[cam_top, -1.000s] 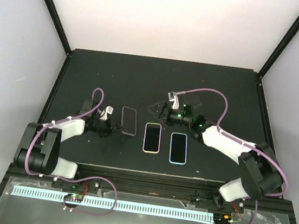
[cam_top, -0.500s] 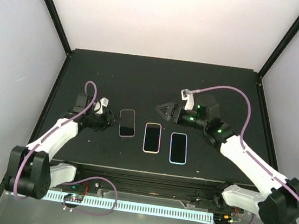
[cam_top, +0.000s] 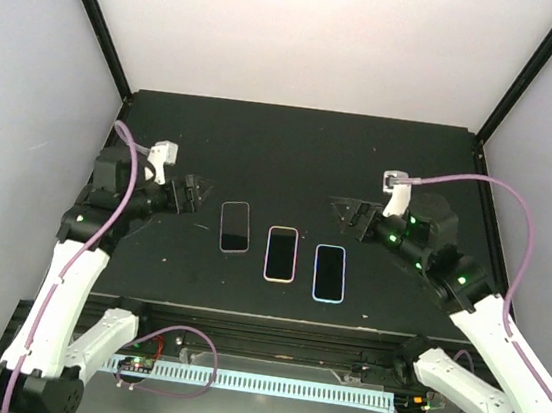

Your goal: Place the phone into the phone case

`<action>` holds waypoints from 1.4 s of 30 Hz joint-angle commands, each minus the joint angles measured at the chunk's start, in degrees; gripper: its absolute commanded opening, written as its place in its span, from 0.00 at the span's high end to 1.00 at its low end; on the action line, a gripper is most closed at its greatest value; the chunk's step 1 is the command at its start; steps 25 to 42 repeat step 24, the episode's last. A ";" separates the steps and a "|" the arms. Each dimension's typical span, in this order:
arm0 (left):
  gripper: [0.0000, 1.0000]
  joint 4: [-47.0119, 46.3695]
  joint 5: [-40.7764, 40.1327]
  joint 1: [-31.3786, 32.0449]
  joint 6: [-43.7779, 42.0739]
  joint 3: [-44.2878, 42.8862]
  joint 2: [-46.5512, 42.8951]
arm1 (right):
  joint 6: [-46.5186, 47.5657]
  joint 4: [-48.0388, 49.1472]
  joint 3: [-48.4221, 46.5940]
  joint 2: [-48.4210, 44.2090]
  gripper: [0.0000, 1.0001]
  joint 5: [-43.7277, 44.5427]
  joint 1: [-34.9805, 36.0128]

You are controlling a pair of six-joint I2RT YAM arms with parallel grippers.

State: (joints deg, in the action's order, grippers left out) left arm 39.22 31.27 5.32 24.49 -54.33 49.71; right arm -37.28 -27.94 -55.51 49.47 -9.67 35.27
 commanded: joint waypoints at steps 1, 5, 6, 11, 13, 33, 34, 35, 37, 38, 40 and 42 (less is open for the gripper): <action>0.01 4.10 1.28 -0.25 -4.56 -4.09 -5.72 | 3.25 -7.19 -3.76 -3.76 0.00 6.29 -0.13; 0.01 1.50 4.04 -0.24 -4.36 -4.85 -11.48 | 2.65 -10.56 -5.24 -5.18 0.00 5.25 -0.15; 0.01 0.68 4.81 -0.27 -3.97 -4.34 -12.76 | 2.44 -10.78 -5.21 -5.44 0.00 4.68 -0.13; 0.01 -4.50 6.92 -0.25 -2.12 1.65 -17.02 | 1.38 -10.31 -3.14 -6.34 0.00 3.66 -0.20; 0.01 -5.71 8.03 -0.25 -1.37 3.97 -17.18 | 0.60 -9.57 -1.91 -6.60 0.00 3.78 -0.17; 0.01 -8.59 10.18 -0.23 0.47 7.72 -17.03 | -0.78 -8.29 -1.10 -6.02 0.00 2.20 -0.13; 0.01 -8.59 10.18 -0.23 0.47 7.72 -17.03 | -0.78 -8.29 -1.10 -6.02 0.00 2.20 -0.13; 0.01 -8.59 10.18 -0.23 0.47 7.72 -17.03 | -0.78 -8.29 -1.10 -6.02 0.00 2.20 -0.13; 0.01 -8.59 10.18 -0.23 0.47 7.72 -17.03 | -0.78 -8.29 -1.10 -6.02 0.00 2.20 -0.13; 0.01 -8.59 10.18 -0.23 0.47 7.72 -17.03 | -0.78 -8.29 -1.10 -6.02 0.00 2.20 -0.13; 0.01 -8.59 10.18 -0.23 0.47 7.72 -17.03 | -0.78 -8.29 -1.10 -6.02 0.00 2.20 -0.13; 0.01 -8.59 10.18 -0.23 0.47 7.72 -17.03 | -0.78 -8.29 -1.10 -6.02 0.00 2.20 -0.13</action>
